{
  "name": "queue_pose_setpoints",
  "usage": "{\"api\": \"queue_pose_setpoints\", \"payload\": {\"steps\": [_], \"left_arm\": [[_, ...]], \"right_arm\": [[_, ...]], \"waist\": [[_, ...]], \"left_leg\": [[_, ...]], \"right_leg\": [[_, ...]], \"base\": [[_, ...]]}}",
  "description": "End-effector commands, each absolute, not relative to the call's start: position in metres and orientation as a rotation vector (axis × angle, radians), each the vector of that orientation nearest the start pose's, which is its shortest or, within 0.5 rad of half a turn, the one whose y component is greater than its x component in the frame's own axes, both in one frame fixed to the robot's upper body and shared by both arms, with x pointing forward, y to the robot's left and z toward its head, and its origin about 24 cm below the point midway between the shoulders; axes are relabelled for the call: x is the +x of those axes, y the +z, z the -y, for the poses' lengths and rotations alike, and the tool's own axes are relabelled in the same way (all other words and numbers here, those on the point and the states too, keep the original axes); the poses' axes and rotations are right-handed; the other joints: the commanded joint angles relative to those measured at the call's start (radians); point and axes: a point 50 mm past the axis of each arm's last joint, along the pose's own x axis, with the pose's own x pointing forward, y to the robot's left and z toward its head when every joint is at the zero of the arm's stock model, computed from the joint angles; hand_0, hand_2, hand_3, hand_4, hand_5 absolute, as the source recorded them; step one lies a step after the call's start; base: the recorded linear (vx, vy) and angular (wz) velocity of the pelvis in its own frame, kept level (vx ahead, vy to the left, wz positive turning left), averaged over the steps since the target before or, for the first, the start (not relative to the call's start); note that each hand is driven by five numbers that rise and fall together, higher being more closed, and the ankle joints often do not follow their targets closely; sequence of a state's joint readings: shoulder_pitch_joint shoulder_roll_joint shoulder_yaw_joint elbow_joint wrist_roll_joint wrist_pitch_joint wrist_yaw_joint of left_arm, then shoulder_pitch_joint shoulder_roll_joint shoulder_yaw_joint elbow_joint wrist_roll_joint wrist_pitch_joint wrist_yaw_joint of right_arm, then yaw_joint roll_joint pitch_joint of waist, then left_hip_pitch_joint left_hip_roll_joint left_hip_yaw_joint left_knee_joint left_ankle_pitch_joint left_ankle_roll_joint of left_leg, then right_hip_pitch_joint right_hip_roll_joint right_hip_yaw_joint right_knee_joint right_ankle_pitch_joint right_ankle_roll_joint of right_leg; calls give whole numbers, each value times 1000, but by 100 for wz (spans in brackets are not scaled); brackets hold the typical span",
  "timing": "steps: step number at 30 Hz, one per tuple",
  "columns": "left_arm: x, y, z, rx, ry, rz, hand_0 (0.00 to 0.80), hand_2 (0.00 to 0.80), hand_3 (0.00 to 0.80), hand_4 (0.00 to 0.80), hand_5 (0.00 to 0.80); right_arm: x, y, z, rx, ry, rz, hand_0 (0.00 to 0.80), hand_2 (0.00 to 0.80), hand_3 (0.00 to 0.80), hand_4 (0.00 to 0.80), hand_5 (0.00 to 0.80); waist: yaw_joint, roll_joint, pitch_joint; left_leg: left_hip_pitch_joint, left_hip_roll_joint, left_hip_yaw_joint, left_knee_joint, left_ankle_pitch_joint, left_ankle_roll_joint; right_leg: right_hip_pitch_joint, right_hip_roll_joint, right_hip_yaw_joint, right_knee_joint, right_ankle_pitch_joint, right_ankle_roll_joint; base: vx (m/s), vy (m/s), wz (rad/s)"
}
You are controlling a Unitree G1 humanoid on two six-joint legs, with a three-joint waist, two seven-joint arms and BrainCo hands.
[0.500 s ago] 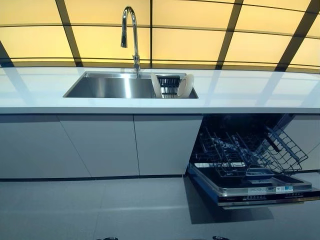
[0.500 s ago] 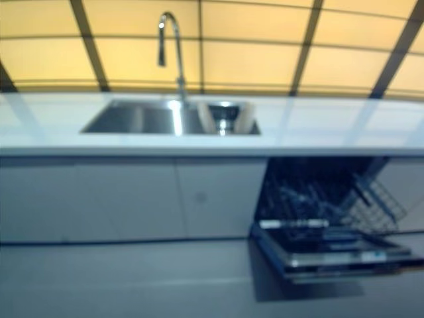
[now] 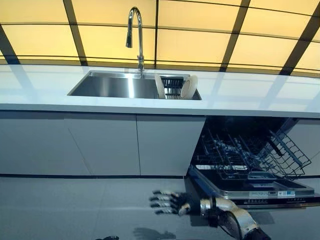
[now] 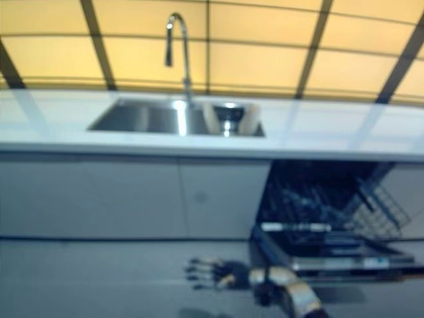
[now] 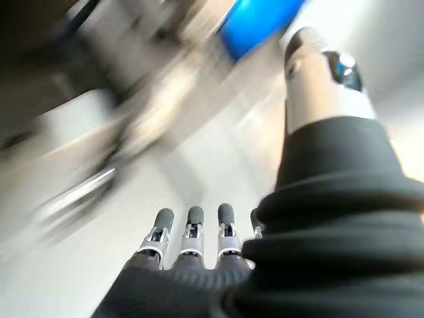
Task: Take plates into dishwasher
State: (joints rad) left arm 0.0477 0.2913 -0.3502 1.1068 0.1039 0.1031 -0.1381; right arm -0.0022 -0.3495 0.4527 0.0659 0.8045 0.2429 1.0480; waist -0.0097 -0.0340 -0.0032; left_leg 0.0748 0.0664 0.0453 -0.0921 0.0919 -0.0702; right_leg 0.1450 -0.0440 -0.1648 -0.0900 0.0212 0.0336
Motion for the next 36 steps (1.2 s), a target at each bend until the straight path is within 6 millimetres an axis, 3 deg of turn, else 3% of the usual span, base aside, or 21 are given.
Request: {"api": "queue_pose_setpoints", "payload": {"steps": [1, 4, 5, 6, 9, 13, 19, 22, 25, 27, 32, 34, 36], "left_arm": [[99, -159, -228, 537, -333, -1293, 0, 0, 0, 0, 0], [95, -162, -221, 529, -336, -1288, 0, 0, 0, 0, 0], [95, -162, -221, 529, -336, -1287, 0, 0, 0, 0, 0], [93, -163, -218, 527, -344, -1287, 0, 0, 0, 0, 0], [92, -164, -215, 527, -350, -1292, 0, 0, 0, 0, 0], [91, -166, -214, 525, -351, -1304, 0, 0, 0, 0, 0], [93, -165, -215, 528, -341, -1298, 0, 0, 0, 0, 0], [93, -165, -215, 529, -334, -1295, 0, 0, 0, 0, 0], [92, -165, -217, 543, -341, -1300, 0, 0, 0, 0, 0], [92, -165, -220, 565, -354, -1310, 0, 0, 0, 0, 0], [94, -163, -228, 625, -384, -1333, 0, 0, 0, 0, 0], [94, -162, -231, 631, -378, -1348, 0, 0, 0, 0, 0], [95, -161, -233, 636, -379, -1359, 0, 0, 0, 0, 0]], "right_arm": [[213, 98, 67, 930, 1515, 183, 0, 0, 0, 0, 0], [224, 148, 66, 1107, 1472, 411, 0, 0, 0, 0, 0], [224, 148, 66, 1107, 1472, 412, 0, 0, 0, 0, 0], [228, 167, 69, 1144, 1446, 493, 0, 0, 0, 0, 0], [232, 188, 74, 1120, 1417, 575, 0, 0, 0, 0, 0], [247, 220, 91, 969, 1223, 681, 0, 0, 0, 0, 0], [275, 262, 139, 532, 579, 907, 0, 0, 0, 0, 0], [278, 278, 155, 392, 397, 984, 0, 0, 0, 0, 0], [278, 289, 162, 290, 301, 1031, 0, 0, 0, 0, 0], [278, 300, 166, 131, 216, 1083, 0, 0, 0, 0, 0], [285, 319, 175, -151, 62, 1102, 0, 0, 0, 0, 0], [289, 323, 176, -193, 52, 1092, 0, 0, 0, 0, 0], [293, 331, 180, -215, 24, 1082, 0, 0, 0, 0, 0]], "waist": [[25, -18, 73], [30, -7, 76], [30, -7, 77], [33, -3, 74], [35, -2, 68], [38, -6, 60], [30, -6, 60], [30, -6, 67], [36, -5, 71], [44, -5, 70], [54, 11, 77], [50, 12, 80], [39, 1, 82]], "left_leg": [[52, -81, 45, 5, -96, 76], [49, -81, 46, 5, -104, 85], [50, -81, 46, 5, -104, 85], [49, -83, 47, 5, -108, 89], [48, -87, 45, 5, -112, 92], [50, -97, 41, 5, -115, 96], [50, -111, 39, 5, -116, 112], [44, -122, 28, 5, -113, 121], [40, -131, 8, 5, -108, 125], [35, -138, -15, 9, -103, 129], [43, -149, -61, 14, -98, 144], [58, -151, -57, 7, -104, 142], [76, -163, -58, 5, -118, 140]], "right_leg": [[-31, -29, 21, 21, 39, 78], [-36, -36, 22, 23, 38, 80], [-35, -36, 22, 23, 38, 80], [-33, -39, 20, 18, 39, 79], [-31, -43, 19, 12, 39, 76], [-28, -53, 18, 10, 41, 75], [-66, -87, 33, 84, 47, 95], [-97, -112, 43, 150, 78, 98], [-116, -128, 48, 201, 99, 93], [-124, -147, 50, 250, 120, 87], [-224, -203, 57, 498, 232, 94], [-263, -195, 46, 526, 238, 102], [-302, -152, 33, 484, 219, 102]], "base": [[-48, 51, 1], [-17, 28, 0], [4, 51, 0], [6, 40, 0], [20, 61, 1], [37, 103, -1], [24, 155, -1], [15, 144, -3], [31, 131, -1], [44, 140, 0], [63, 165, 5], [119, 122, 19], [184, 56, 2]]}}
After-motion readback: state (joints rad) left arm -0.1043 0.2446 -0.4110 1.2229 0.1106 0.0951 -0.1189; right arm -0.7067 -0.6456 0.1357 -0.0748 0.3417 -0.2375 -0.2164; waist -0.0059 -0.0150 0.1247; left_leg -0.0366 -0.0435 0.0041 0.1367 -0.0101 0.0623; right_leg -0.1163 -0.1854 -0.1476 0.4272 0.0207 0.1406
